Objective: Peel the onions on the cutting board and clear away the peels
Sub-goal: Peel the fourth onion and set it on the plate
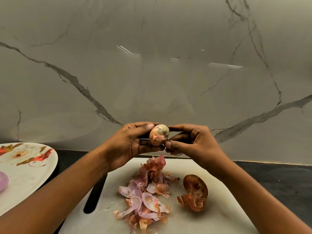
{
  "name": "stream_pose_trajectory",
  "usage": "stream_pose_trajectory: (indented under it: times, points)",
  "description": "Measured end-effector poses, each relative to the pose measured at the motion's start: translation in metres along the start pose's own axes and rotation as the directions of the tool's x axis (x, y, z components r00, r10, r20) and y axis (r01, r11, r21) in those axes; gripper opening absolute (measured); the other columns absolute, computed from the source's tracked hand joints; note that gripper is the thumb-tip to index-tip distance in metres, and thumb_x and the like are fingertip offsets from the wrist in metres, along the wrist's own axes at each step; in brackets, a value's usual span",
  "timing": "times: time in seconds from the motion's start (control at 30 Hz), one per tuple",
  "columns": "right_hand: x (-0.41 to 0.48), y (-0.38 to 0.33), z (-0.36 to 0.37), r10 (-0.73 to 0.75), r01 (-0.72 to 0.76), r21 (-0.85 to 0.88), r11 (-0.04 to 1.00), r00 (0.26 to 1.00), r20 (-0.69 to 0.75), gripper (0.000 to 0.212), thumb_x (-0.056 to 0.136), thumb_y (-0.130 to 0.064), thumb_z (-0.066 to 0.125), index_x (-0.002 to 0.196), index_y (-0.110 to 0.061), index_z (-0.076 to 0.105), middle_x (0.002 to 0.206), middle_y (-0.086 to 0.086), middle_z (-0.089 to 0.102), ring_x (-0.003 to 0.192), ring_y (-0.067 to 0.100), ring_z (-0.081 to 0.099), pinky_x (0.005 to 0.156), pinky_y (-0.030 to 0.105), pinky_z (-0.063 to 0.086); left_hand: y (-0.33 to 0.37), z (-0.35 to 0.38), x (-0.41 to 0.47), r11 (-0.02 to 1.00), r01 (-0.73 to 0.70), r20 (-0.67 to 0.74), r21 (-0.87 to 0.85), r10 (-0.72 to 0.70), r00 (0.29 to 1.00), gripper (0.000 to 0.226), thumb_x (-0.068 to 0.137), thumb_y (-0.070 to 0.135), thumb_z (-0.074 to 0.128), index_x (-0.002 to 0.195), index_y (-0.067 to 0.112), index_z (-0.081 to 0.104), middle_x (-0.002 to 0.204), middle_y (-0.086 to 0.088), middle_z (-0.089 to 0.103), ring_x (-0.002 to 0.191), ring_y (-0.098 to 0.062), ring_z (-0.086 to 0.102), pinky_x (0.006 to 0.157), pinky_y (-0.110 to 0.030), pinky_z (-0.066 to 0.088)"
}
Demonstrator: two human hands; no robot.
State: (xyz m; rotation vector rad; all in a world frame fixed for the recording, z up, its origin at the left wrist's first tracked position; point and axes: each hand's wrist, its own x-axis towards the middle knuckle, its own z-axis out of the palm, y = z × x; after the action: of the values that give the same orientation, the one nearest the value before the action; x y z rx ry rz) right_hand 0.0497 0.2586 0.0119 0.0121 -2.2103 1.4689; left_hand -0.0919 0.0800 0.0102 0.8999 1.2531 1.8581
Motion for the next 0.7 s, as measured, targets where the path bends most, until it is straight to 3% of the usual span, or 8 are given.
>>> stream_pose_trajectory:
  times: [0.13,0.3,0.47,0.7]
  points:
    - [0.0008,0.0008,0.0002,0.044,-0.043,0.022,0.999,0.999,-0.009,0.045,0.086,-0.001,0.081,0.128,-0.014,0.07,0.094,0.01,0.083,0.085,0.025,0.081,0.075,0.026,0.063,0.0003,-0.0003,-0.0009,0.991,0.09,0.011,-0.095,-0.09,0.996,0.04,0.096,0.025,0.068,0.123,-0.003,0.071,0.121,-0.028,0.072,0.096,-0.036,0.076,0.081,-0.035,0.067]
    - [0.0003,0.0013,-0.001,0.075,-0.075,0.061,0.995,0.997,0.006,0.045,0.086,0.0,0.081,0.128,-0.011,0.071,0.094,0.014,0.082,0.085,0.029,0.081,0.075,0.028,0.064,-0.0004,0.0011,-0.0023,0.997,0.083,0.069,0.008,-0.084,0.994,0.044,0.081,0.027,0.08,0.118,0.005,0.078,0.112,-0.019,0.074,0.096,-0.027,0.076,0.083,-0.031,0.065]
    - [-0.0005,-0.0002,-0.0031,0.063,-0.062,0.064,0.996,0.998,-0.003,0.048,0.084,0.002,0.081,0.129,-0.011,0.072,0.093,0.015,0.082,0.081,0.029,0.081,0.072,0.026,0.063,-0.004,0.0,-0.0003,0.993,0.113,0.084,-0.014,-0.112,0.99,0.036,0.095,0.027,0.074,0.123,0.004,0.075,0.125,-0.026,0.07,0.096,-0.032,0.074,0.086,-0.035,0.066]
    - [0.0001,-0.0046,-0.0094,0.043,-0.041,0.082,0.996,0.999,-0.023,0.032,0.082,-0.001,0.082,0.113,-0.01,0.079,0.092,0.016,0.081,0.078,0.029,0.079,0.073,0.029,0.065,-0.0004,-0.0067,0.0034,0.994,0.105,-0.111,-0.039,-0.109,0.988,0.049,0.088,0.035,0.071,0.122,0.0,0.071,0.122,-0.031,0.071,0.088,-0.035,0.078,0.083,-0.036,0.065]
